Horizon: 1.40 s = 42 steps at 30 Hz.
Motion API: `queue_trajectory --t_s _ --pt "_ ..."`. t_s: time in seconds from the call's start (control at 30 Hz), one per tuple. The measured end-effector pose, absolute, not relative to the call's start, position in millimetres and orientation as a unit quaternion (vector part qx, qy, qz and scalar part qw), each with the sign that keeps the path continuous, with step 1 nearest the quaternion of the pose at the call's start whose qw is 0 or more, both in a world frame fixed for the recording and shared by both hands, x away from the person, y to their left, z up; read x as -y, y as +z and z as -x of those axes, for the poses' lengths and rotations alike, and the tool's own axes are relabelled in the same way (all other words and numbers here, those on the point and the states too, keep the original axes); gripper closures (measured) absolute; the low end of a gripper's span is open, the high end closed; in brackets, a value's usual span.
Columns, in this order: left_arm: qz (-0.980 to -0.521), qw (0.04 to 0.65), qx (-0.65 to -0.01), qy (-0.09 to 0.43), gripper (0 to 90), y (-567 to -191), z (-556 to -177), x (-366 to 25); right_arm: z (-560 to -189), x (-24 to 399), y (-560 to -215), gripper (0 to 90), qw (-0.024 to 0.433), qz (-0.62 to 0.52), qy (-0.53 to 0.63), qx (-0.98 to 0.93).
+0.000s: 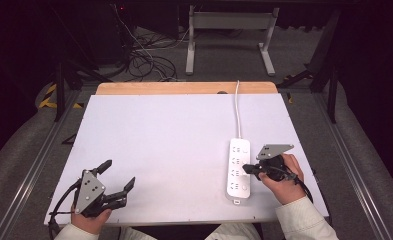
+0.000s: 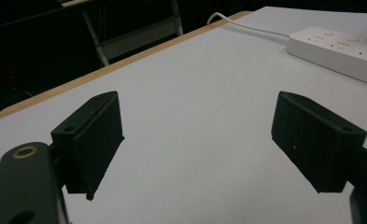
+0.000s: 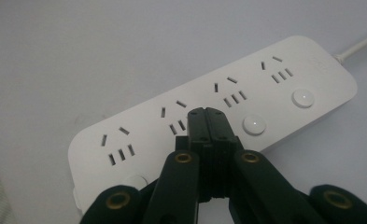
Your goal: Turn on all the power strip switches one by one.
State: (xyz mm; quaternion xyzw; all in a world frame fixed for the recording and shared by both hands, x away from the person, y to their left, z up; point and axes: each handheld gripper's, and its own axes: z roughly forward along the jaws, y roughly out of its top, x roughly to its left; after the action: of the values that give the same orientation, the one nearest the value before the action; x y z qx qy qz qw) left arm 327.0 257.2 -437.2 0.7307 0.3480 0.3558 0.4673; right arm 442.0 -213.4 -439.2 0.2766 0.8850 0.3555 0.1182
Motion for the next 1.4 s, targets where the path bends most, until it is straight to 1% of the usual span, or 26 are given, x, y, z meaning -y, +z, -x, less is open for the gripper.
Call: queue_trajectory --t_s 0.47,1.0,1.07,1.33,1.4 --pt "-0.73 0.468 -0.348 0.357 16.7 -437 -327 -257 -441 211 -449 90.0 0.111 -0.276 0.344 -0.89" --pt "-0.73 0.468 -0.348 0.357 16.7 -437 -326 -257 -441 213 -452 90.0 0.108 -0.274 0.346 -0.891" --pt "-0.73 0.466 -0.346 0.36 16.7 -437 -326 -258 -442 213 -452 90.0 0.102 -0.276 0.346 -0.891" --pt "-0.73 0.468 -0.348 0.357 16.7 -437 -326 -258 -443 209 -452 90.0 0.106 -0.278 0.335 -0.894" --pt "-0.73 0.467 -0.346 0.36 16.7 -436 -326 -258 -445 210 -452 90.0 0.097 -0.282 0.334 -0.894"
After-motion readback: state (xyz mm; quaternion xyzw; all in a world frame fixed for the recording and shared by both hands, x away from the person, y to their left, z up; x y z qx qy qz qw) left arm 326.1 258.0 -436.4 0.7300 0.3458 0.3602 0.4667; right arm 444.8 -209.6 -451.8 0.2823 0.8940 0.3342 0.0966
